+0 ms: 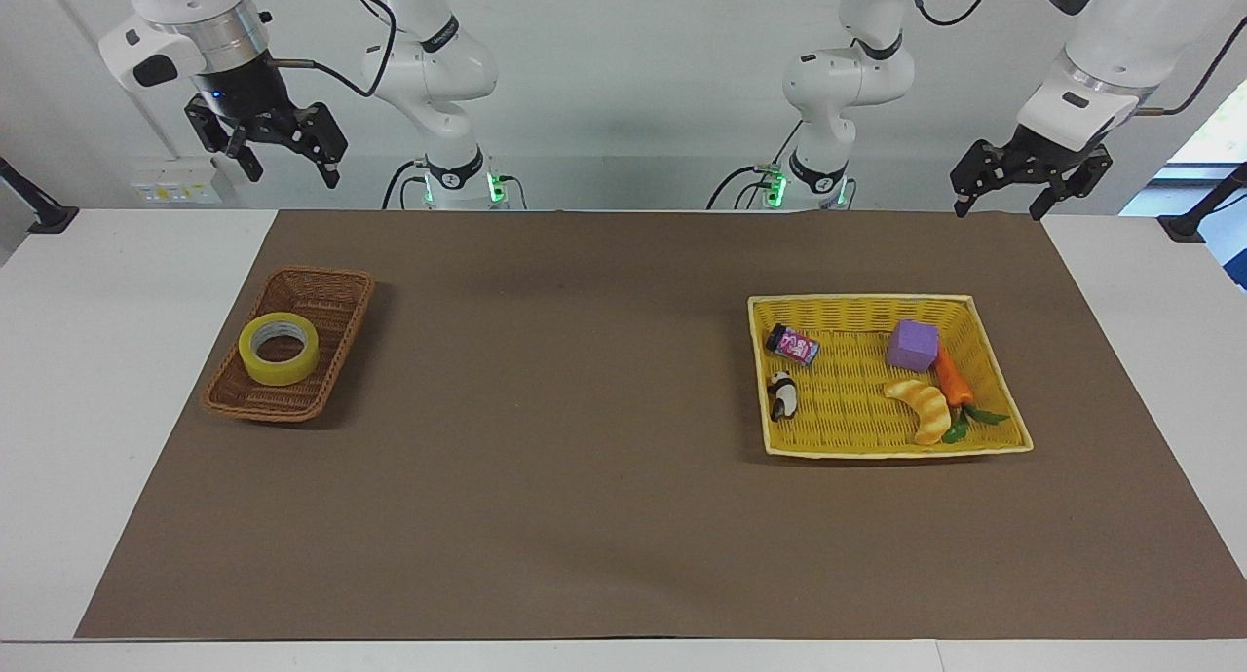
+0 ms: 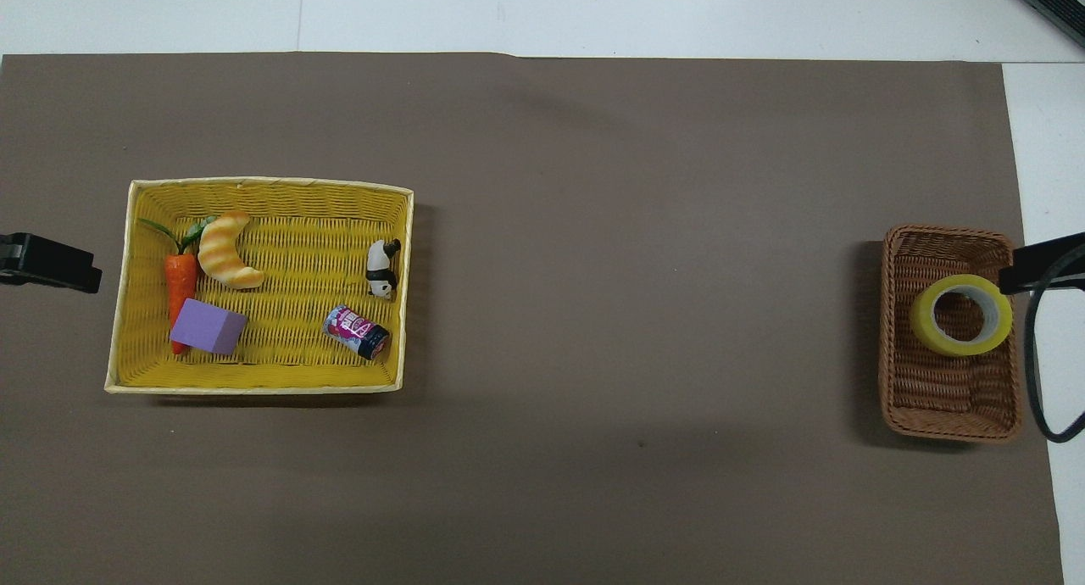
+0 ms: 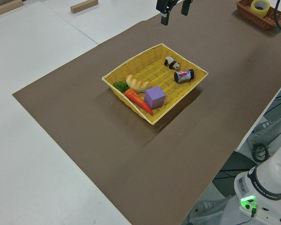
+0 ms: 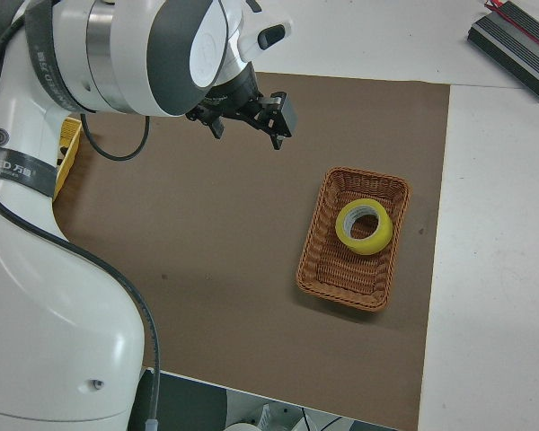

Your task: Move tape to another basket

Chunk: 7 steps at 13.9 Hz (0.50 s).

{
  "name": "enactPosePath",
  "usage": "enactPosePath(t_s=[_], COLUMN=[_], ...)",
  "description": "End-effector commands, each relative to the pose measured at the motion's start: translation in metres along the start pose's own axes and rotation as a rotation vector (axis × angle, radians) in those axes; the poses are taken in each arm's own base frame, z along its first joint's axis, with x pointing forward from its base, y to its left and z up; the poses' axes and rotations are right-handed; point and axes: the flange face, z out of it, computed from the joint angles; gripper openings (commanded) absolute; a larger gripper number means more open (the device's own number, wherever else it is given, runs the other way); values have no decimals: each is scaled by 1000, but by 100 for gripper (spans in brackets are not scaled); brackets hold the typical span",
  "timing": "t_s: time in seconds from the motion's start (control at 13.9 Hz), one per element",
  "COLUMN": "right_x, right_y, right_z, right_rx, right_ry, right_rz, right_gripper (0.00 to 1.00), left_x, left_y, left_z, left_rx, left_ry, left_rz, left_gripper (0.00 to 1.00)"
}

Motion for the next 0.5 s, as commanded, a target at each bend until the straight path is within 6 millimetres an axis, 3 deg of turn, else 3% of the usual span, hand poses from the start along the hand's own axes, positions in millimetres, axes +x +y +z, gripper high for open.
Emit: enactPosePath(t_s=[0.0, 0.43], right_x=[-4, -5], right_y=[7, 4], right_z=[-1, -2], right_rx=[-3, -3], right_ry=[10, 12], right_rz=[-12, -20], right_gripper=[100, 100], left_x=[-4, -4], left_y=[1, 2], left_z=[-3, -6], left_rx=[-5, -4], left_ry=[21, 34], left_rz=[2, 5], left_gripper=[100, 100])
